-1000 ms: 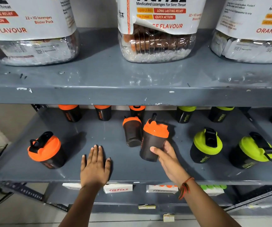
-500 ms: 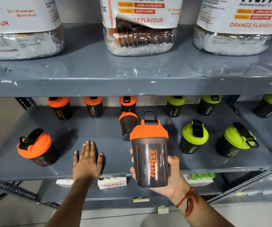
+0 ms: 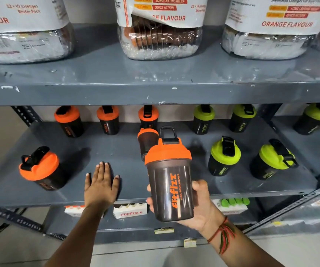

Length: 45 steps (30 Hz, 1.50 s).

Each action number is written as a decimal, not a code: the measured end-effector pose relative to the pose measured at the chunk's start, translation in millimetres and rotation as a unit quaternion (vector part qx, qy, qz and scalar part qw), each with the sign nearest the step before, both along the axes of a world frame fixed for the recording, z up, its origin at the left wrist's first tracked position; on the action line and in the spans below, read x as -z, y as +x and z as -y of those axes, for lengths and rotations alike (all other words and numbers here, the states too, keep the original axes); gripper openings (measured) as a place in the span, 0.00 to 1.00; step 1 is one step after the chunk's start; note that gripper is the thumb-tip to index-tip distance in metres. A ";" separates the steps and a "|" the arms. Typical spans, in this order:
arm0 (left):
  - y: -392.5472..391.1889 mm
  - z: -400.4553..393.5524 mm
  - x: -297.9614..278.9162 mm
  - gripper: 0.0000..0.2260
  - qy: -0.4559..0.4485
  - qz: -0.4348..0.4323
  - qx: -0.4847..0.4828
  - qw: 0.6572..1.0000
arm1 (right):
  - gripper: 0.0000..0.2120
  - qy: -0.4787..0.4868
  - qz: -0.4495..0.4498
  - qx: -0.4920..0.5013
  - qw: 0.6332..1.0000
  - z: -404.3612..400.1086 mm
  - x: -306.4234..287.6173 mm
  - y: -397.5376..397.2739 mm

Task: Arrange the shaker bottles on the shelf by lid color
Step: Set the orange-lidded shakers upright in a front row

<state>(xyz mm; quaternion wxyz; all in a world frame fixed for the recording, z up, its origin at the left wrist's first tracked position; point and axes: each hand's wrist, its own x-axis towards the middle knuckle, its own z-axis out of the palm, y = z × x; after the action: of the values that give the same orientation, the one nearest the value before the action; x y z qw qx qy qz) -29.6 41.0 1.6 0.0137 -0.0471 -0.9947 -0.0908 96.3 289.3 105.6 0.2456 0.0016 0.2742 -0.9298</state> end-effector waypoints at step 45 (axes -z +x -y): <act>10.7 53.9 8.0 0.31 0.014 -0.037 0.031 0.999 | 0.38 0.499 -0.201 -0.059 0.841 103.0 52.7 -175.0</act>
<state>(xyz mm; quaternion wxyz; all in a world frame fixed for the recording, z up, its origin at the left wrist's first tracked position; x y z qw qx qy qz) -18.8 -12.9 -6.4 0.0487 -0.0810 -0.9901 -0.1034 -78.8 186.2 52.9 0.2052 -0.0789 0.7437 -0.6313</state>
